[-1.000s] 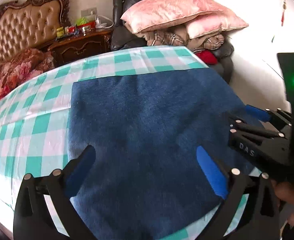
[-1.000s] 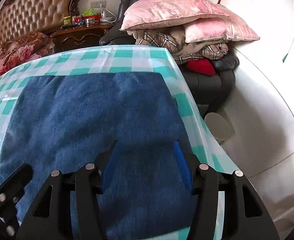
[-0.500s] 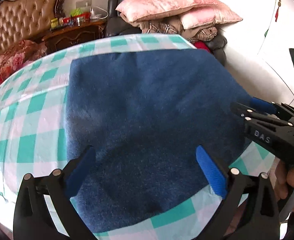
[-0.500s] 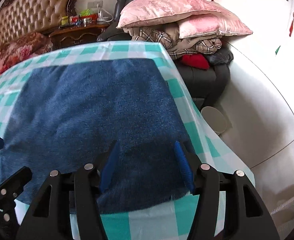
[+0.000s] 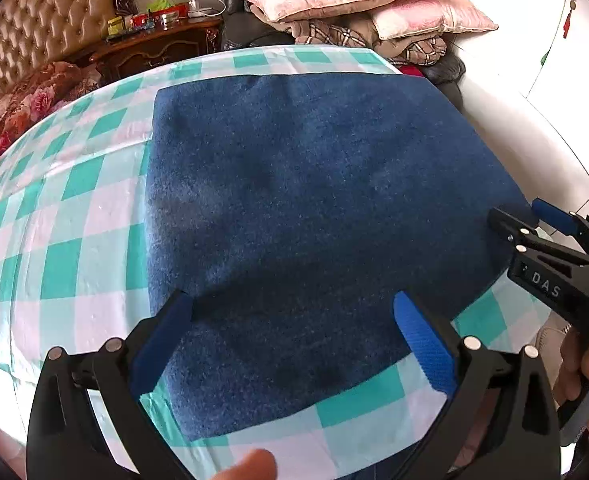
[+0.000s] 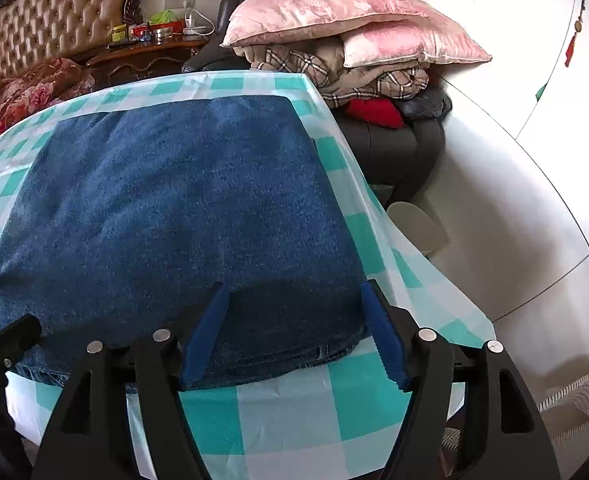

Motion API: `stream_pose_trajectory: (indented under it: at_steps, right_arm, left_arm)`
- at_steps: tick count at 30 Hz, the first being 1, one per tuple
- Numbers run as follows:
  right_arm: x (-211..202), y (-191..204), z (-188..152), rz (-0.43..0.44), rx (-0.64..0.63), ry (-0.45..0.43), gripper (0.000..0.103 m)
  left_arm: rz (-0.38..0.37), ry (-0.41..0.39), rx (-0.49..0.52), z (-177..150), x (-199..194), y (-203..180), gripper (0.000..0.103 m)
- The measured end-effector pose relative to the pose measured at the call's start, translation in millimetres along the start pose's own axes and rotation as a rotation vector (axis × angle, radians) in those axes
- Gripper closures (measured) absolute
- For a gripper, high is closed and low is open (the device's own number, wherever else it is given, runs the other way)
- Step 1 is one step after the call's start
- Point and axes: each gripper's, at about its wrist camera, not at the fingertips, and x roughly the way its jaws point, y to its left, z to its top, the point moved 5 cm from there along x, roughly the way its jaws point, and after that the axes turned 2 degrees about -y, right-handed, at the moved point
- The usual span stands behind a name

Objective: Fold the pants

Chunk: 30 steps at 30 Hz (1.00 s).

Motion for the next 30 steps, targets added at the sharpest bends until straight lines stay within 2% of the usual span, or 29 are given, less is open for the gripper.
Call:
stream_pose_trajectory:
  at_steps: [3, 6, 9, 13, 15, 17, 19, 20, 22, 25, 29, 30]
  right_arm:
    - [1, -1, -3, -0.002, 0.004, 0.005, 0.034]
    - [2, -2, -4, -0.003, 0.015, 0.008, 0.033]
    - [4, -3, -4, -0.004, 0.022, 0.014, 0.031]
    - [5, -4, -6, 0.001, 0.033, 0.019, 0.03]
    - [6, -4, -7, 0.002, 0.038, 0.023, 0.03]
    - [6, -5, -7, 0.004, 0.044, 0.028, 0.03]
    - [6, -6, -7, 0.004, 0.047, 0.03, 0.029]
    - [6, -5, -8, 0.002, 0.048, 0.031, 0.029]
    - [5, -6, -9, 0.003, 0.053, 0.034, 0.028]
    - [1, -8, -10, 0.016, 0.071, 0.039, 0.028]
    - [-15, -11, -11, 0.0, 0.07, 0.021, 0.028]
    - [-21, -11, -11, 0.002, 0.073, 0.011, 0.028]
  left_arm:
    - [0.03, -0.007, 0.002, -1, -2, 2, 0.002]
    - [0.053, -0.051, 0.041, 4, -10, -1, 0.002]
    - [0.031, -0.095, 0.059, 21, -18, -8, 0.002]
    - [-0.035, -0.145, 0.048, 70, -12, -17, 0.002]
    - [-0.06, -0.136, 0.074, 100, 4, -28, 0.002]
    - [-0.047, -0.105, 0.075, 120, 25, -34, 0.002]
    - [-0.032, -0.012, 0.086, 131, 56, -40, 0.002]
    - [-0.032, 0.044, 0.09, 131, 73, -43, 0.002]
    - [0.004, 0.092, 0.113, 128, 90, -45, 0.002]
    - [0.005, 0.054, 0.126, 119, 80, -45, 0.002]
    - [-0.021, -0.036, 0.087, 96, 24, -30, 0.002]
    - [0.0, -0.054, 0.084, 87, 10, -24, 0.002]
